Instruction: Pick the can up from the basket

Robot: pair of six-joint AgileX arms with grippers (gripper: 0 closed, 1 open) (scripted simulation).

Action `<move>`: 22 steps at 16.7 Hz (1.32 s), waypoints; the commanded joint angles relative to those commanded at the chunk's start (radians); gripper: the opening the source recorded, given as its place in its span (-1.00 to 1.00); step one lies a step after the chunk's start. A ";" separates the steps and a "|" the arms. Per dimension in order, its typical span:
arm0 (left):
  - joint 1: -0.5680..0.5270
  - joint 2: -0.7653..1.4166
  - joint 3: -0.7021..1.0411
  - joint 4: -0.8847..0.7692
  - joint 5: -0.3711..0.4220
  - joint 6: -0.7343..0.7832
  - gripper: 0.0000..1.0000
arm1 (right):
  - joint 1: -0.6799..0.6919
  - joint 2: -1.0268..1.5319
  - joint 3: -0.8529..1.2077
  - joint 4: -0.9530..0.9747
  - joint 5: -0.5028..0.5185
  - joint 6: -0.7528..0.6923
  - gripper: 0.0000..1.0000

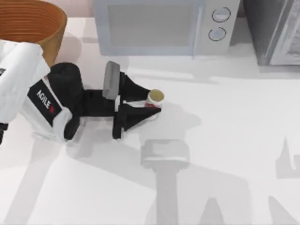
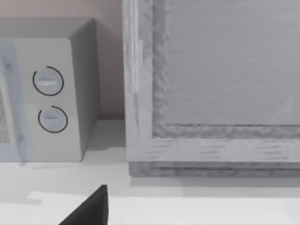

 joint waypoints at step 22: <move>0.002 0.015 0.008 0.010 0.002 0.002 1.00 | 0.000 0.000 0.000 0.000 0.000 0.000 1.00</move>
